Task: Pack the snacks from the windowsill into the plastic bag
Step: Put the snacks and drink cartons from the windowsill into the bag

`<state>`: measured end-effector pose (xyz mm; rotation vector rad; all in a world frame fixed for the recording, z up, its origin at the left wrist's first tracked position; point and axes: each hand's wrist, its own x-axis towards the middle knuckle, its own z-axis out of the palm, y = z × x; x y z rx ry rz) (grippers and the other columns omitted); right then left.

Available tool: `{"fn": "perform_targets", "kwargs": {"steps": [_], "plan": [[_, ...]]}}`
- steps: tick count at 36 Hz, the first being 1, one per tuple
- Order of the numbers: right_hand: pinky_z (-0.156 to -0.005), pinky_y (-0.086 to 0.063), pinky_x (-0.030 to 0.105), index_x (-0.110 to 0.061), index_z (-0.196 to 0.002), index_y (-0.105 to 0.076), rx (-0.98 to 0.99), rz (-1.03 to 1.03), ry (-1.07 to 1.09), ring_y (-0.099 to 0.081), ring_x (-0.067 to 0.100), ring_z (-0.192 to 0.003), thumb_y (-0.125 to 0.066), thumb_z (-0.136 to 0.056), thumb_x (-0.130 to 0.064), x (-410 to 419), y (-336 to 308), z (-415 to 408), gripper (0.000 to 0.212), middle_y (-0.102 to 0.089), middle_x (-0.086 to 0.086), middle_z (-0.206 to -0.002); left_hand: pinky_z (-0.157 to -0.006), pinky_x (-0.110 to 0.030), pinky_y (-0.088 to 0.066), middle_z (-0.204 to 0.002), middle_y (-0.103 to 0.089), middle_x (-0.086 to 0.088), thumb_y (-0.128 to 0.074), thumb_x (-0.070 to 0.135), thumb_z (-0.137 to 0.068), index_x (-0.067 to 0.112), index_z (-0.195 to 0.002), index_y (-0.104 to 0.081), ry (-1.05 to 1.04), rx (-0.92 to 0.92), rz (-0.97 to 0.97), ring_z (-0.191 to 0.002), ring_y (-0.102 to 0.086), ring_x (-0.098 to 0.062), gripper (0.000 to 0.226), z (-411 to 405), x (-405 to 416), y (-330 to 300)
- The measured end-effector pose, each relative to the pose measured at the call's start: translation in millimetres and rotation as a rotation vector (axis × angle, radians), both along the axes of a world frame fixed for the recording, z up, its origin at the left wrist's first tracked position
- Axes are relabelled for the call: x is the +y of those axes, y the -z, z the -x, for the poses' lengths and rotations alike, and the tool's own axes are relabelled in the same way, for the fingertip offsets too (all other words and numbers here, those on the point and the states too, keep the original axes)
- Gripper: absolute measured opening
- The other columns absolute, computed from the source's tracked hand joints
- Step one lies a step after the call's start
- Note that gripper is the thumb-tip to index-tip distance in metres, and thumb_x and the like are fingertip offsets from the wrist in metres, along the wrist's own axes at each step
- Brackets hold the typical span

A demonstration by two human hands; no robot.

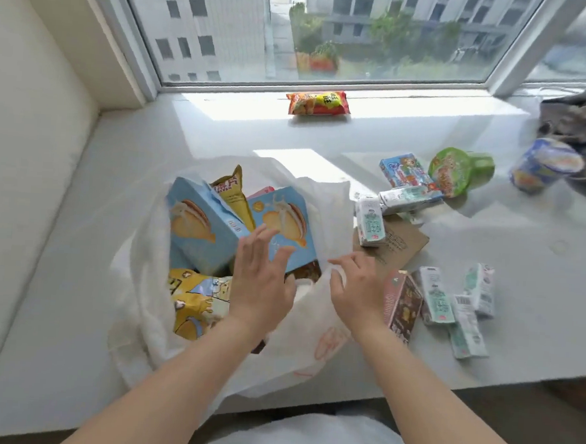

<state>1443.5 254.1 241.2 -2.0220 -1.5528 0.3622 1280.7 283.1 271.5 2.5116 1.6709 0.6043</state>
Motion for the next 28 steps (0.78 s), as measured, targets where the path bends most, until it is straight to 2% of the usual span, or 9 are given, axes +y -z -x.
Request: {"fn": "perform_targets", "kwargs": {"steps": [4,7,10,13,17,20,22,25,28], "plan": [[-0.083,-0.042,0.039,-0.014,-0.100,-0.068,-0.025,0.071,0.187,-0.052,0.029,-0.099,-0.056,-0.080,-0.014,-20.1,8.6,-55.5,0.024,-0.063,0.006,-0.104,-0.104,-0.041,-0.038,-0.132,-0.033,-0.004,-0.068,0.018,-0.077,0.015,-0.114,-0.060,0.155,-0.073,0.181,-0.125,-0.034,-0.027,0.038,-57.7,-7.3,0.7],[-0.088,-0.041,0.039,-0.017,-0.115,-0.061,-0.048,0.259,0.313,-0.046,0.028,-0.109,-0.056,-0.085,-0.017,-30.7,15.6,-97.2,0.031,-0.055,0.007,-0.118,-0.095,-0.029,-0.044,-0.142,-0.028,0.002,-0.058,0.022,-0.087,0.021,-0.125,-0.052,0.240,-0.136,0.420,-0.126,-0.040,-0.016,0.039,-105.4,-21.8,1.1],[-0.097,-0.037,0.041,-0.020,-0.129,-0.048,-0.049,0.482,0.422,-0.038,0.027,-0.120,-0.052,-0.086,-0.024,-40.1,23.8,-138.2,0.043,-0.044,0.007,-0.131,-0.091,-0.024,-0.042,-0.144,-0.023,0.006,-0.056,0.029,-0.089,0.024,-0.130,-0.047,0.259,-0.128,0.580,-0.124,-0.043,-0.011,0.042,-150.9,-33.4,13.5],[-0.100,-0.036,0.042,-0.018,-0.136,-0.039,-0.049,0.624,0.496,-0.035,0.028,-0.125,-0.055,-0.086,-0.026,-52.2,35.8,-175.2,0.053,-0.037,0.009,-0.139,-0.094,-0.026,-0.043,-0.144,-0.021,0.004,-0.056,0.027,-0.089,0.023,-0.136,-0.040,0.164,-0.081,0.729,-0.121,-0.046,-0.016,0.050,-182.7,-39.0,35.6],[-0.096,-0.037,0.042,-0.019,-0.139,-0.032,-0.057,0.743,0.490,-0.034,0.028,-0.124,-0.059,-0.083,-0.029,-64.3,53.9,-215.0,0.064,-0.033,0.009,-0.140,-0.100,-0.032,-0.042,-0.145,-0.021,0.001,-0.062,0.026,-0.086,0.026,-0.141,-0.031,-0.014,-0.059,0.867,-0.128,-0.039,-0.018,0.063,-205.5,-40.1,66.4],[-0.093,-0.039,0.042,-0.024,-0.139,-0.031,-0.090,0.798,0.421,-0.034,0.028,-0.122,-0.062,-0.080,-0.032,-68.6,66.2,-235.2,0.067,-0.030,0.009,-0.138,-0.102,-0.036,-0.043,-0.142,-0.027,-0.001,-0.066,0.032,-0.084,0.026,-0.146,-0.020,-0.152,-0.018,0.912,-0.127,-0.038,-0.019,0.078,-213.7,-40.3,83.3],[-0.094,-0.039,0.043,-0.027,-0.138,-0.032,-0.128,0.808,0.373,-0.030,0.029,-0.124,-0.063,-0.079,-0.034,-68.8,71.5,-244.0,0.067,-0.022,0.009,-0.142,-0.099,-0.037,-0.045,-0.138,-0.032,-0.001,-0.066,0.040,-0.083,0.026,-0.148,-0.015,-0.228,0.042,0.896,-0.125,-0.037,-0.018,0.084,-217.9,-41.1,90.0],[-0.095,-0.038,0.044,-0.029,-0.136,-0.035,-0.175,0.800,0.312,-0.022,0.030,-0.130,-0.066,-0.076,-0.039,-64.7,77.0,-254.5,0.068,-0.007,0.008,-0.151,-0.091,-0.035,-0.048,-0.134,-0.038,0.001,-0.066,0.046,-0.082,0.023,-0.146,-0.020,-0.317,0.063,0.888,-0.120,-0.043,-0.016,0.082,-225.3,-44.2,95.6],[-0.095,-0.037,0.043,-0.029,-0.130,-0.041,-0.179,0.790,0.264,-0.018,0.031,-0.132,-0.067,-0.073,-0.045,-57.8,81.3,-263.7,0.064,-0.003,0.006,-0.153,-0.085,-0.034,-0.051,-0.125,-0.049,0.001,-0.068,0.045,-0.080,0.022,-0.133,-0.035,-0.419,-0.019,0.948,-0.107,-0.055,-0.016,0.067,-230.2,-47.6,100.9]]}}
